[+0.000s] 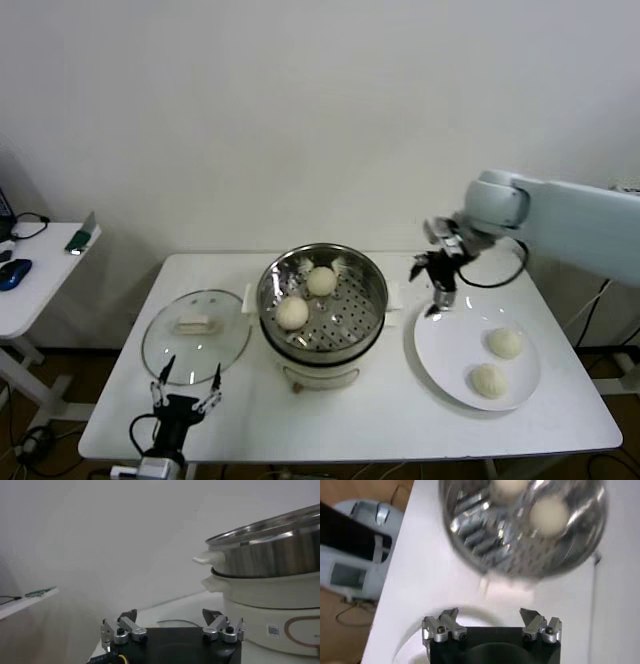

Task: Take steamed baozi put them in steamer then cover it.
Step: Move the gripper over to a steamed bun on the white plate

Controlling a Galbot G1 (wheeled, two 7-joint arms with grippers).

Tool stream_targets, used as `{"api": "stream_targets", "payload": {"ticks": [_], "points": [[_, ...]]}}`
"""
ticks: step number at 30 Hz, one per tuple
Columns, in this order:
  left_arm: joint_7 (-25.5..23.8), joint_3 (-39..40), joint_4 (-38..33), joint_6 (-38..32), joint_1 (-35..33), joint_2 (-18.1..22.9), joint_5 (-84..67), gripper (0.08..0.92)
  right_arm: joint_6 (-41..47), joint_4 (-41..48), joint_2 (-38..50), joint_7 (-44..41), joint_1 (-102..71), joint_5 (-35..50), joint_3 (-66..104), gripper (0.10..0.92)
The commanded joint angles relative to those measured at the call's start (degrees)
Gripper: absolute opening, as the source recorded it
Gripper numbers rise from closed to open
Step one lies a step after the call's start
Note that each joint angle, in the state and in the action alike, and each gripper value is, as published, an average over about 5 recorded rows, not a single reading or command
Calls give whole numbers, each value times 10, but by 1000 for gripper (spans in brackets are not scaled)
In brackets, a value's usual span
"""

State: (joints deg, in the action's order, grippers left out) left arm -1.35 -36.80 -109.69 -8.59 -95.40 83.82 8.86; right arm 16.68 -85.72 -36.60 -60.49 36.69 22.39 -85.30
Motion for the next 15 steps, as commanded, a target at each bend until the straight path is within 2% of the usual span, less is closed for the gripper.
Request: {"api": "stream_targets", "payload": {"ticks": [1, 9, 15], "points": [[1, 0, -6, 1, -3, -1, 10, 823, -11, -40, 122, -9, -140, -143, 59, 823], [2, -2, -4, 5, -8, 0, 20, 823, -18, -9, 138, -9, -278, -205, 163, 823], [2, -6, 1, 2, -12, 2, 20, 823, -19, 27, 122, -6, -325, -213, 209, 823]]}}
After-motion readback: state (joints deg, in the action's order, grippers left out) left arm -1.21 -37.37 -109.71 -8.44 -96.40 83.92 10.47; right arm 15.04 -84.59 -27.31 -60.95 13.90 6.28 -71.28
